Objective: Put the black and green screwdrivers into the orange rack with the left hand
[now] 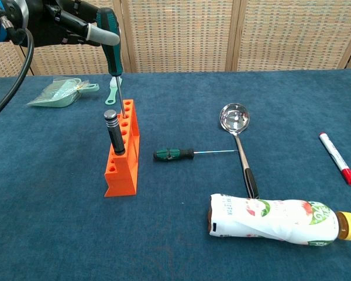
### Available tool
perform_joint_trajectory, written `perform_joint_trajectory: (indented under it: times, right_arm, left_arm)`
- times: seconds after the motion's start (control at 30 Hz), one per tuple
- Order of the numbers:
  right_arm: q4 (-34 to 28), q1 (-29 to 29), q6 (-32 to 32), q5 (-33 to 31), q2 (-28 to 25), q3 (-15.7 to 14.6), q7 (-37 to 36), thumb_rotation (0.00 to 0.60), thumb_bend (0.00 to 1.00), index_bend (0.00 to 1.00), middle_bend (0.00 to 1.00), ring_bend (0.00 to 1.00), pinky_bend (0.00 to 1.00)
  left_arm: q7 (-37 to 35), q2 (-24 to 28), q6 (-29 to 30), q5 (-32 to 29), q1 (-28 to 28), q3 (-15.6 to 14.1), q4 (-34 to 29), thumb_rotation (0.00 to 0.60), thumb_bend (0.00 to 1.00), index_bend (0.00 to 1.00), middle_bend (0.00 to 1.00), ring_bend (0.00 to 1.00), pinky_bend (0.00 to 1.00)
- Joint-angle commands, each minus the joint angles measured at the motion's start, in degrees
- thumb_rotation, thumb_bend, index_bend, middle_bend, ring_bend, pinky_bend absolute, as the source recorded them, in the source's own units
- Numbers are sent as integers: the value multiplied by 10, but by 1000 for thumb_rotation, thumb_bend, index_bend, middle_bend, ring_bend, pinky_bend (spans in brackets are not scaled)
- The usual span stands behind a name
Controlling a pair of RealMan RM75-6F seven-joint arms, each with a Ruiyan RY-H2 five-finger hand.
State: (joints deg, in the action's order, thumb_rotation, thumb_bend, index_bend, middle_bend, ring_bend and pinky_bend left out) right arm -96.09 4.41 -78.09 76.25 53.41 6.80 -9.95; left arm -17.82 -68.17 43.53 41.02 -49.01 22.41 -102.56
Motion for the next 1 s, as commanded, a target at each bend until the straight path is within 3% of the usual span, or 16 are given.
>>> perform_joint_trajectory:
  times: [0.03, 0.4, 1.0]
  right_arm:
    - [0, 0, 0, -1, 0, 0, 0, 600, 0, 0, 0, 0, 0]
    - [0, -1, -1, 1, -1, 0, -3, 600, 0, 0, 0, 0, 0]
    - [1, -1, -1, 2, -4, 1, -11, 600, 0, 0, 0, 0, 0]
  left_arm:
    - [7, -10, 4, 2, -1, -6, 6, 600, 459, 708, 0, 0, 0]
    - [32, -70, 23, 7, 0, -35, 49, 600, 460, 708, 0, 0, 0]
    - [23, -108, 6, 23, 14, -40, 94, 600, 459, 708, 0, 0, 0]
